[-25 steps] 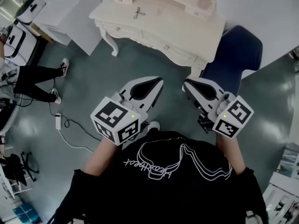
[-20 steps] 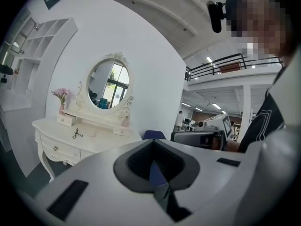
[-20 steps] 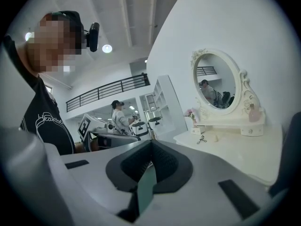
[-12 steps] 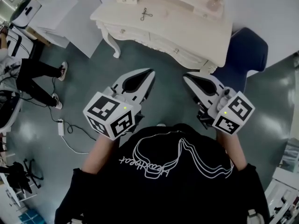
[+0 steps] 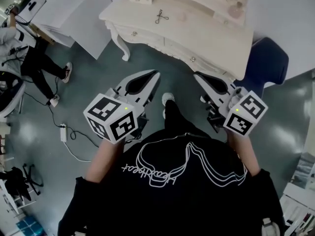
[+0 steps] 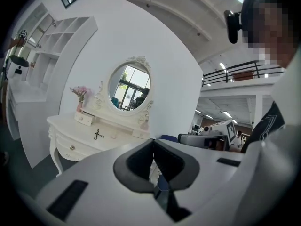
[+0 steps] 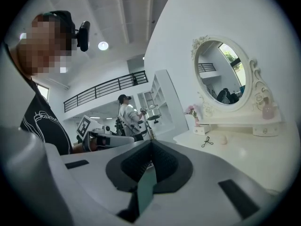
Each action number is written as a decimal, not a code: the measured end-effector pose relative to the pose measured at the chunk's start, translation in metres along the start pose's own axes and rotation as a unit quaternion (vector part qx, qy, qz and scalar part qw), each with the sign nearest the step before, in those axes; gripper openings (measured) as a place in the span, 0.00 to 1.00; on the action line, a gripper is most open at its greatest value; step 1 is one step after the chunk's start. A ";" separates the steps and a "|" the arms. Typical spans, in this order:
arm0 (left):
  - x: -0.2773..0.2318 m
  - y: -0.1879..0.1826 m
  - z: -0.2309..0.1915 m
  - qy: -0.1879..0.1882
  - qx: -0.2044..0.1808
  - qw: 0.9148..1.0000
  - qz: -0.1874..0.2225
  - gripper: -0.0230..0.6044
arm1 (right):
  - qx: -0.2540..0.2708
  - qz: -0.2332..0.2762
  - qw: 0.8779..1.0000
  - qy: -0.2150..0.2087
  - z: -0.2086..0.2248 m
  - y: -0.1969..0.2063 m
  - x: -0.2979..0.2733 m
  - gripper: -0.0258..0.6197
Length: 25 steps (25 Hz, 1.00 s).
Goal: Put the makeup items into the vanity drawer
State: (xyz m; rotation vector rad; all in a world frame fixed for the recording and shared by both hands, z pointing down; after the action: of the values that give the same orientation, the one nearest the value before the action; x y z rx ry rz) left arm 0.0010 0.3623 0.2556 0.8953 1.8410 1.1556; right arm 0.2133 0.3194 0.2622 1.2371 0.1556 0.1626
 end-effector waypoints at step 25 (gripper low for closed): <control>-0.242 -0.089 -0.191 -0.012 -0.038 0.997 -0.074 0.04 | -0.043 -0.027 0.999 0.008 0.289 -0.071 -0.143 0.05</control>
State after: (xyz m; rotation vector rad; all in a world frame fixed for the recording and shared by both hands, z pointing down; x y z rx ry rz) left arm -0.0696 0.0507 0.2860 0.7152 1.8003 1.1108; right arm 0.1353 -0.0005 0.2914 1.1453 0.1949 0.1313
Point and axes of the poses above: the fingertips, and each gripper's own axes: x backward along the fingers, z to its right, y out of its underside, the point moved 8 cm from there along x, backward along the fingers, and after that the axes turned 9 degrees about -y, right-handed, at the moved point
